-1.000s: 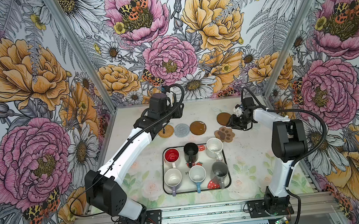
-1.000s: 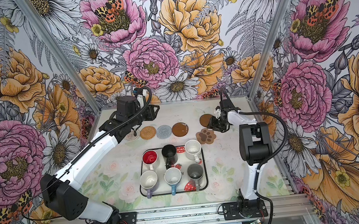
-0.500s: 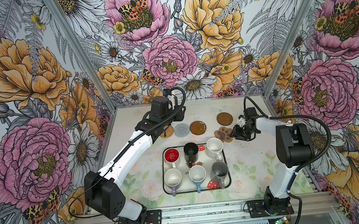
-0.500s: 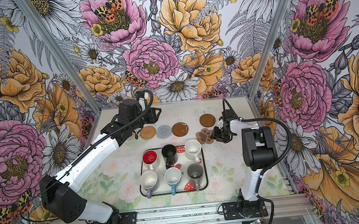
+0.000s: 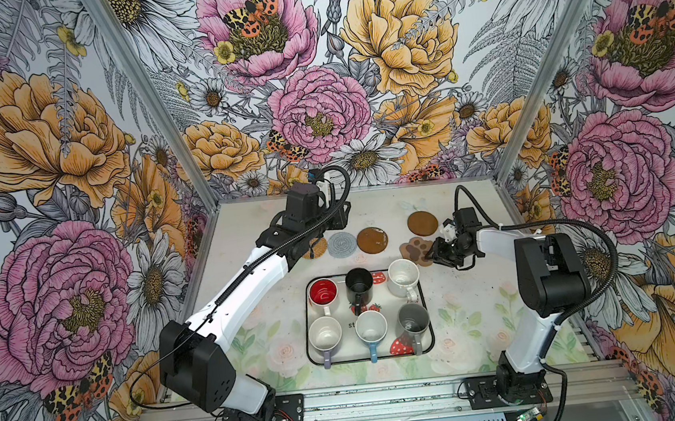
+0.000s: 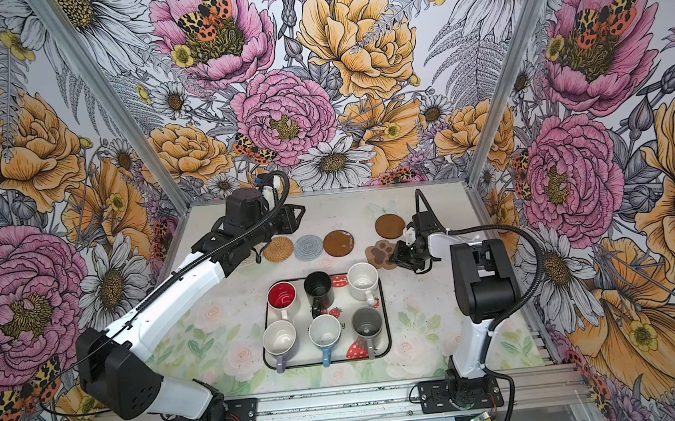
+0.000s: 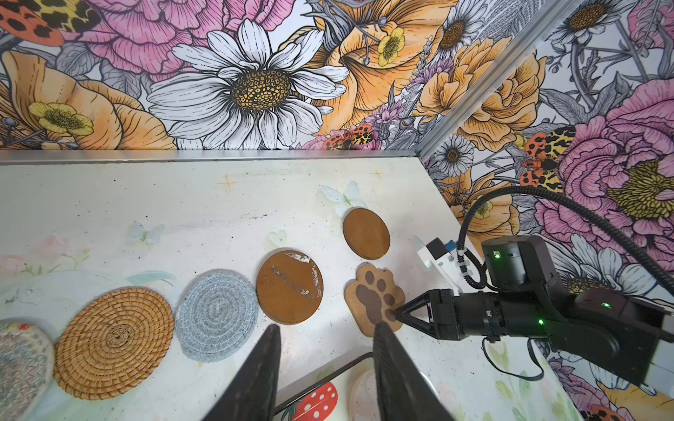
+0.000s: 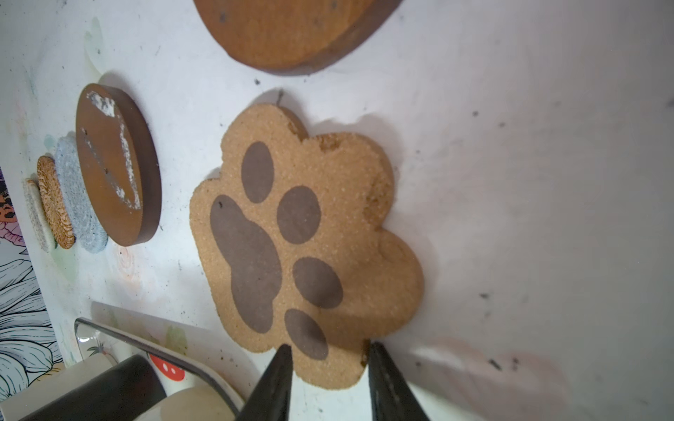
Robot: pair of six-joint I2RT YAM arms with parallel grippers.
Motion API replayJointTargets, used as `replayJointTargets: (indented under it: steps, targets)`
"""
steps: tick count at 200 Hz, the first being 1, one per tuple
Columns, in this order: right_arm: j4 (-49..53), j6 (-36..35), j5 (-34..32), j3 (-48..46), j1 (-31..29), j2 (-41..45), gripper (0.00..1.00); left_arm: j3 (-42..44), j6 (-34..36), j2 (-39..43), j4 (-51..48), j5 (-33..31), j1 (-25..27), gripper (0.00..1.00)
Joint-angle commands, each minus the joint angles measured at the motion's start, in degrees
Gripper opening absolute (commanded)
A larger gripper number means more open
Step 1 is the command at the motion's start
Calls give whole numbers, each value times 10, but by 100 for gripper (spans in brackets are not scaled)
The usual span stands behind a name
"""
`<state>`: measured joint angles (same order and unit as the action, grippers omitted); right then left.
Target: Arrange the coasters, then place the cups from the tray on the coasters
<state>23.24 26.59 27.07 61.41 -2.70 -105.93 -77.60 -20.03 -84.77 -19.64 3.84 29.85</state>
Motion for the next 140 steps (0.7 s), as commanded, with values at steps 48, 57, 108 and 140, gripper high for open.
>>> replayJointTargets:
  steps: [48, 57, 108, 140]
  targets:
    - [-5, 35, -6, 48, -9, -53, 34, 27, -10, -1, 34, 7, -11, 43]
    - [-6, 39, -7, 54, -9, -58, 33, 28, -11, -1, 36, 12, -15, 43]
    - [-5, 52, -4, 97, -9, -90, 30, 35, -15, -1, 45, 21, -29, 43]
    - [-5, 55, -2, 130, -9, -112, 30, 36, -17, -3, 46, 23, -34, 43]
